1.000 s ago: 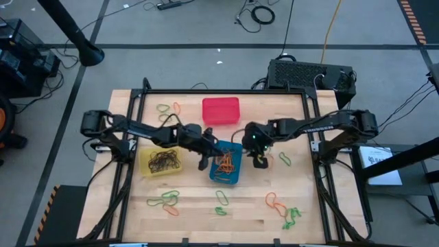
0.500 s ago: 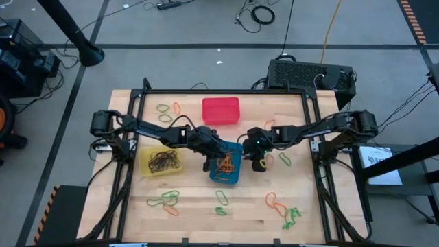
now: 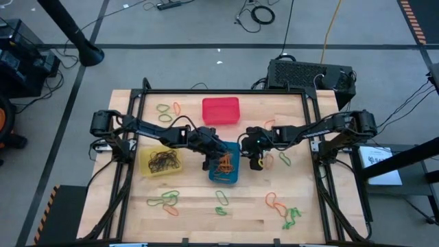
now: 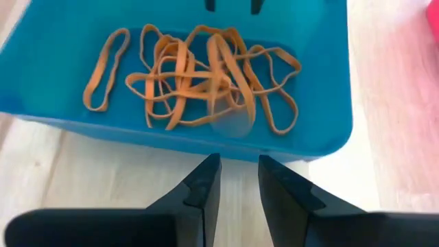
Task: Sort rubber bands into baskets
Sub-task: Put the orange rubber band into the blue bin
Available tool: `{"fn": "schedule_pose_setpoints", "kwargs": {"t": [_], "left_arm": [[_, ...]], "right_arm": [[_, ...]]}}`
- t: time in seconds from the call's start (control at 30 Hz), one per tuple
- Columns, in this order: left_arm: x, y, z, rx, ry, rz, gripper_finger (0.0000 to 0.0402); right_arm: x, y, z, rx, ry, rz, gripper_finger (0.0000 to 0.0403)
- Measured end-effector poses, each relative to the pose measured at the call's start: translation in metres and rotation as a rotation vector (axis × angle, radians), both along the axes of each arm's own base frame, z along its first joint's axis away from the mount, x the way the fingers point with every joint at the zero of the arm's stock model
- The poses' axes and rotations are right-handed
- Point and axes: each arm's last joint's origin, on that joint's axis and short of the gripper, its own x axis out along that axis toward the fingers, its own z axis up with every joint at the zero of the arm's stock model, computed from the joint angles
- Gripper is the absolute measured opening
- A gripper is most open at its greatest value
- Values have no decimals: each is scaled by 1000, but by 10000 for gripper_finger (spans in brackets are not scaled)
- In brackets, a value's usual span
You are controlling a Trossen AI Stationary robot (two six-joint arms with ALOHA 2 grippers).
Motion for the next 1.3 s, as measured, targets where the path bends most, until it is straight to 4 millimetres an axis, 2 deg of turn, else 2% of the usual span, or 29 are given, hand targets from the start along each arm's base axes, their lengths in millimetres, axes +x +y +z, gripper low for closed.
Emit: {"fn": "schedule_pose_setpoints", "kwargs": {"t": [0.17,0.33,0.43,0.53,0.7,0.87,1.03,1.2,1.3], "left_arm": [[1,3,14,5,31,12,135],[-7,12,32,48,154,44,139],[-20,20,44,144,215,88,139],[-36,35,58,239,261,212,139],[-63,67,84,266,247,334,139],[-84,109,82,185,304,478,139],[-84,130,70,75,288,451,139],[-71,137,62,99,237,399,139],[-67,139,58,105,226,396,139]], "right_arm": [[5,-1,-8,-2,3,5,93],[5,-1,-10,-18,6,-8,93],[5,-2,-10,-17,9,-13,93],[2,-2,-12,-8,43,-20,93],[3,0,-11,-4,32,-13,93],[3,0,-11,-3,37,-12,93],[-5,-1,-10,-30,100,-40,93],[-22,-21,-5,-224,217,-379,93],[-30,-39,-7,-191,261,-537,93]]}}
